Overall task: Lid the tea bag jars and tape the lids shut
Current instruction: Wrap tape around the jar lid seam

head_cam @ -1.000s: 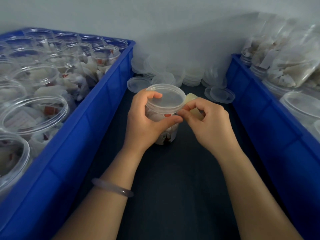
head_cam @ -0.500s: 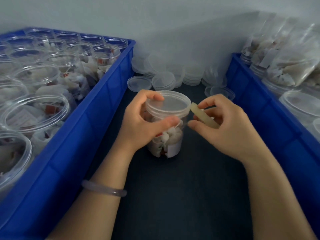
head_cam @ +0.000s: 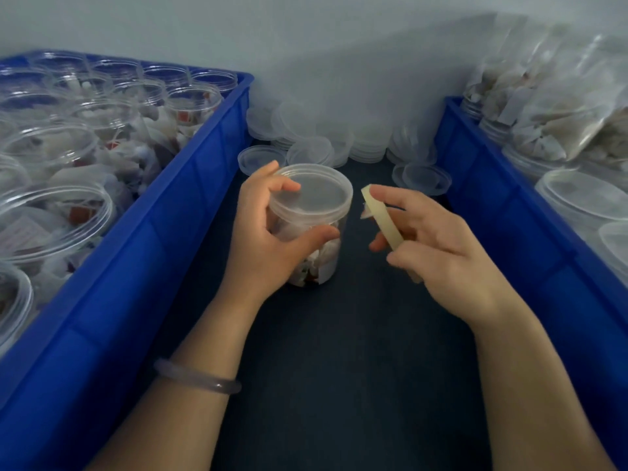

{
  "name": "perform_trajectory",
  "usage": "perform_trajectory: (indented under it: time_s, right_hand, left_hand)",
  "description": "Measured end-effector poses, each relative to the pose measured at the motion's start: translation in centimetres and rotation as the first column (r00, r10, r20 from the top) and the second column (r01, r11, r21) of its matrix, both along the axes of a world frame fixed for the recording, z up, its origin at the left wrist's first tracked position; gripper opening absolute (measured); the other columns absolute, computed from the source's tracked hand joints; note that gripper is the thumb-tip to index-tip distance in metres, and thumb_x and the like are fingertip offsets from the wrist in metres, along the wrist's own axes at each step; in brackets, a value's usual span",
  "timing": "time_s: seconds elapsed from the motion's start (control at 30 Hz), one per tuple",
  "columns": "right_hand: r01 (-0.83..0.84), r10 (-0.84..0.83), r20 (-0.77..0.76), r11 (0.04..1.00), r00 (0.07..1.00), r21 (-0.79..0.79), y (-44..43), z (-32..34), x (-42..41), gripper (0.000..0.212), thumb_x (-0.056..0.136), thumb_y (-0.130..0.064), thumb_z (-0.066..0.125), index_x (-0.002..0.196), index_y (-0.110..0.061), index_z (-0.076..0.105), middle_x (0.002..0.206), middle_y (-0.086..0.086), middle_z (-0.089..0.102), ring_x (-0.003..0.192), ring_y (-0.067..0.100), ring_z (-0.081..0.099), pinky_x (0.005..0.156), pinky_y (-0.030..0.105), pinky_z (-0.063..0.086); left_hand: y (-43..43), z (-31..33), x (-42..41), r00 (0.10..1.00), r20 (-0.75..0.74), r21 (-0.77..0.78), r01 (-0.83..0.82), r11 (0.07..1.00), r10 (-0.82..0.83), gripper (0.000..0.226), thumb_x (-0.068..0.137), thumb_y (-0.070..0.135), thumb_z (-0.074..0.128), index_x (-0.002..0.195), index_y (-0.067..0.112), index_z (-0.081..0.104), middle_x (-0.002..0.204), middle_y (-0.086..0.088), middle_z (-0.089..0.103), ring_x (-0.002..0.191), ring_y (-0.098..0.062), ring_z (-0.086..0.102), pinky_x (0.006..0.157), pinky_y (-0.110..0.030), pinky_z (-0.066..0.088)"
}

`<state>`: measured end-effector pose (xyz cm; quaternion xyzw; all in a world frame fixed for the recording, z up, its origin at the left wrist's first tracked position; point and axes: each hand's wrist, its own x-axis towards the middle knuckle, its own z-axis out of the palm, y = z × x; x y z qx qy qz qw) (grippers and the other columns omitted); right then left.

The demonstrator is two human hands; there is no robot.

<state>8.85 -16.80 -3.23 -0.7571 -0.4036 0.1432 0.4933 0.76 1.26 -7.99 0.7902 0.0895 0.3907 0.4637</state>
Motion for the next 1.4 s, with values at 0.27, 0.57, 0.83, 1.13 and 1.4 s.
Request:
perform_trajectory:
  time_s: [0.27, 0.57, 0.83, 1.13, 1.4]
  right_hand:
    - [0.012, -0.002, 0.211, 0.999, 0.978, -0.044, 0.6, -0.3, -0.5, 0.048, 0.092, -0.010, 0.058, 0.113, -0.051, 0.046, 0.079, 0.010, 0.062, 0.064, 0.012, 0.055, 0.059, 0.021, 0.047]
    - [0.025, -0.012, 0.216, 0.998, 0.976, -0.058, 0.5, -0.5, -0.4, 0.047, 0.088, -0.017, 0.065, 0.106, -0.055, 0.045, 0.106, -0.005, 0.066, 0.100, 0.006, 0.062, 0.085, 0.025, 0.051]
    - [0.126, -0.121, 0.333, 0.992, 0.935, 0.008, 0.4, -0.6, -0.4, 0.025, 0.085, -0.024, 0.058, 0.099, -0.045, 0.055, 0.078, 0.004, 0.063, 0.071, 0.016, 0.060, 0.067, 0.028, 0.050]
    - [0.106, -0.104, 0.179, 0.994, 0.978, -0.001, 0.1, -0.3, -0.6, 0.025, 0.080, -0.025, 0.064, 0.092, -0.039, 0.046, 0.089, -0.002, 0.072, 0.069, 0.002, 0.063, 0.059, 0.015, 0.048]
    - [0.149, -0.150, 0.226, 0.989, 0.962, 0.024, 0.3, -0.3, -0.8, 0.026, 0.073, -0.043, 0.060, 0.094, -0.029, 0.051, 0.073, 0.000, 0.068, 0.064, 0.013, 0.064, 0.058, 0.023, 0.052]
  left_hand:
    - [-1.1, 1.3, -0.5, 0.992, 0.114, 0.512, -0.097, 0.853, 0.044, 0.049, 0.073, 0.049, 0.071, 0.106, 0.013, 0.069, 0.145, -0.023, 0.030, 0.139, -0.043, 0.016, 0.119, -0.040, 0.015]
    - [-1.8, 1.3, -0.1, 0.991, 0.130, 0.570, -0.094, 0.817, 0.024, 0.012, 0.082, 0.020, 0.072, 0.084, 0.010, 0.077, 0.135, -0.019, 0.048, 0.136, -0.045, 0.023, 0.117, -0.036, 0.018]
    - [-1.9, 1.5, -0.5, 0.987, 0.140, 0.530, -0.138, 0.836, 0.075, 0.012, 0.086, 0.011, 0.062, 0.086, 0.003, 0.070, 0.130, -0.016, 0.053, 0.135, -0.039, 0.029, 0.116, -0.034, 0.019]
    - [-1.8, 1.1, -0.1, 0.980, 0.197, 0.648, -0.140, 0.749, 0.013, 0.012, 0.086, 0.016, 0.069, 0.092, 0.009, 0.077, 0.128, -0.012, 0.055, 0.131, -0.041, 0.035, 0.106, -0.058, 0.034]
    - [-2.2, 1.7, -0.4, 0.979, 0.203, 0.586, -0.148, 0.796, 0.033, 0.008, 0.083, 0.011, 0.073, 0.080, 0.004, 0.074, 0.119, -0.015, 0.061, 0.129, -0.039, 0.038, 0.114, -0.032, 0.025]
